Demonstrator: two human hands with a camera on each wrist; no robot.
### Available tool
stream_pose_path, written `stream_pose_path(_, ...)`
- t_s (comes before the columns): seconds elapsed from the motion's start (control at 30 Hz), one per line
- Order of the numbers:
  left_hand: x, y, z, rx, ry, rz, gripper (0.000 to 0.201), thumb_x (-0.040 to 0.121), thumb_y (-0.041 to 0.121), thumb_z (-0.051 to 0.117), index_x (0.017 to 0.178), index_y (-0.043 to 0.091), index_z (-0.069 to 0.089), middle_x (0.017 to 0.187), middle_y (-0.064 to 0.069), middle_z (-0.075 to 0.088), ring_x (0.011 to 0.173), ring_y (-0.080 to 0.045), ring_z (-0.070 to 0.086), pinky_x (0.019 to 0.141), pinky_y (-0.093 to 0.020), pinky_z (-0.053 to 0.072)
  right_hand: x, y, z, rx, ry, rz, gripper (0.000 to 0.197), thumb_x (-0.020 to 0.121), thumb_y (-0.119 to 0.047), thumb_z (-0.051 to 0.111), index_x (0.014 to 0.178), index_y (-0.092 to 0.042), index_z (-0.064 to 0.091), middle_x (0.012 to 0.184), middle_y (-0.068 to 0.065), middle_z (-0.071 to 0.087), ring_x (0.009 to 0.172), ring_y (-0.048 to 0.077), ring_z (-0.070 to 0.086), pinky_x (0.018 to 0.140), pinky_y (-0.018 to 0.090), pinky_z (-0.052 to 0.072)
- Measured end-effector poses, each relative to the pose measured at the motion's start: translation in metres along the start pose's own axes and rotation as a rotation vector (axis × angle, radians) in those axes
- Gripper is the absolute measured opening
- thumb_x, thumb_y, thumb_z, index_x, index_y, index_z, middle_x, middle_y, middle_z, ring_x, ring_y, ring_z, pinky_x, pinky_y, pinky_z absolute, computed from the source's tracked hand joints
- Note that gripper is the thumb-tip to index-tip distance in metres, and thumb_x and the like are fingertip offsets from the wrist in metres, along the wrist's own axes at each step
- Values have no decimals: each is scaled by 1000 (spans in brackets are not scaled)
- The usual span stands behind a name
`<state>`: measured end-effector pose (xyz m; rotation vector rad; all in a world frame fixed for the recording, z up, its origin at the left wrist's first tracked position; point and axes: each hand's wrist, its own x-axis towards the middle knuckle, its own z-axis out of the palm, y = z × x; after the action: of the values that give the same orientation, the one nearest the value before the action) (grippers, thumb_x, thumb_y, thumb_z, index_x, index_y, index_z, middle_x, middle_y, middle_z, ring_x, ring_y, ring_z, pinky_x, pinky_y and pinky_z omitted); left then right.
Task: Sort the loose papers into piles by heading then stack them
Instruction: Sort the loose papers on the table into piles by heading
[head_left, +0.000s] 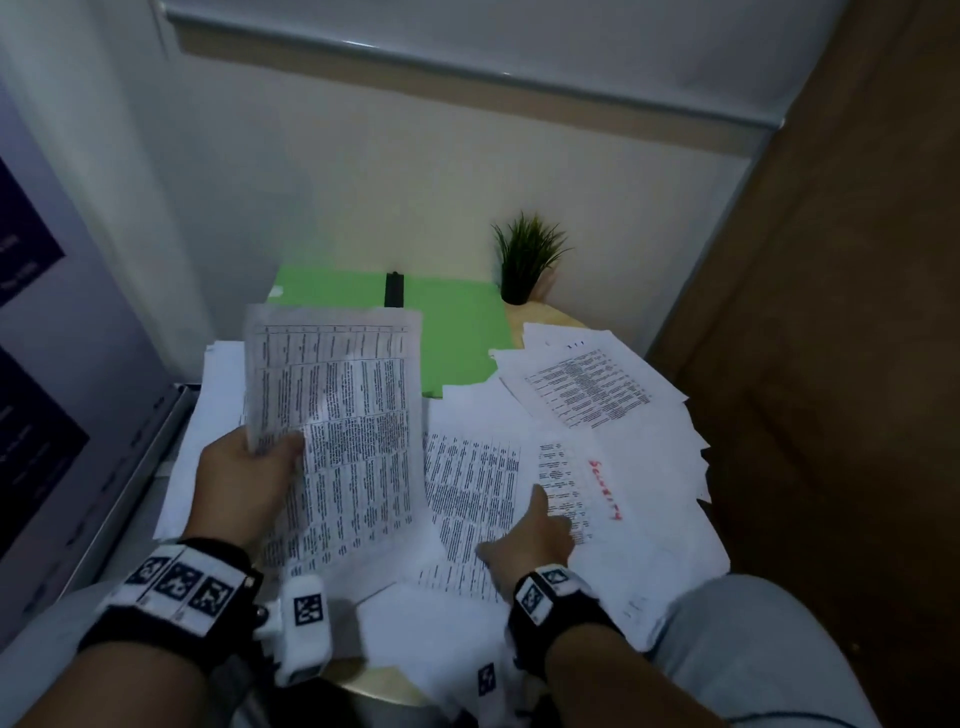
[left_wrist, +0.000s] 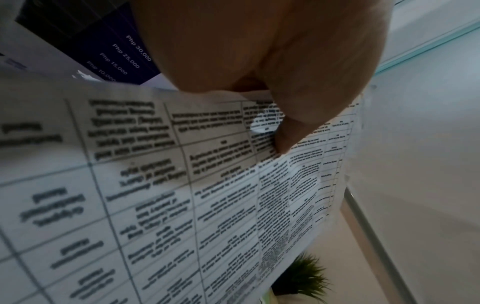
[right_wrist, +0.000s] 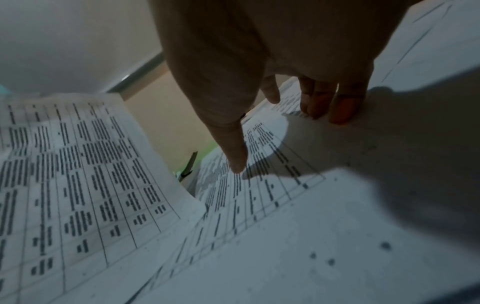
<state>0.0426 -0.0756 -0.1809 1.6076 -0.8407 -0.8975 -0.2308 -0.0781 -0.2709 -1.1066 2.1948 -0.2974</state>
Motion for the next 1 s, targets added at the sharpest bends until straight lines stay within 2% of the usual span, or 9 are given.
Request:
stream_pose_path(0.13,-4,3,-2,6,-2,5,20,98,19,65,117,15,69,92,-2,71,82,-19,66,62,-24,45,6,1,7,86,21,-3,107,84,-4,72,160,-41,6,147,16,45,119,31,58,92,43,58)
stream_pose_path(0.23,-9,5,-3,-64,-29,11,26,100,20,62,126,17,65,96,0,70,82,-13,63,61,-24,43,3,5,-2,296,47,-17,89,91,1,65,162,-28,21,140,14,58,103,27,65,83,32,57)
stream_pose_path(0.37,-9,2,1,-218,-85,-33,33,97,15,65,130,17,63,103,1,73,88,-15,69,71,-24,51,0,8,-47,427,173,-133,36,97,-4,62,133,-1,63,123,10,67,119,28,64,89,21,41)
stream_pose_path(0.5,-9,-5,19,-254,-228,-146,24,95,16,68,119,15,71,107,-5,78,98,-27,75,94,-47,56,-6,10,-103,625,161,-250,19,101,-2,57,104,-9,74,103,-1,76,88,17,70,66,14,50)
stream_pose_path(0.67,-22,-7,53,-248,-334,-175,21,97,17,67,117,14,69,108,1,78,102,-18,74,97,-36,52,-39,9,-119,804,-209,-304,24,101,0,56,109,-10,76,105,12,79,94,32,76,85,50,62)
stream_pose_path(0.73,-25,-12,62,-263,-382,-195,24,96,14,67,121,16,68,113,-1,76,104,-20,72,96,-34,50,-53,4,-116,797,-375,-345,18,98,-2,61,107,-5,77,100,19,78,86,35,76,74,46,64)
stream_pose_path(0.83,-26,-19,67,-202,-324,-165,23,94,9,70,115,17,66,103,-7,73,87,-24,67,70,-23,54,-50,-6,-111,671,-488,-383,16,99,-10,64,107,-8,78,97,10,80,84,25,77,68,31,60)
stream_pose_path(0.93,-21,-24,62,-95,-255,-96,32,92,7,71,123,12,63,109,-4,75,90,-16,74,78,-27,60,0,-4,-113,547,-196,-349,18,101,-22,64,110,-10,74,100,5,75,76,10,70,72,25,58)
stream_pose_path(1.0,-18,-26,56,-14,-245,-88,37,89,10,76,124,11,65,109,-5,77,95,-21,74,87,-38,59,47,9,-126,319,56,-248,38,94,-34,73,125,-13,68,121,5,70,96,15,68,92,34,57)
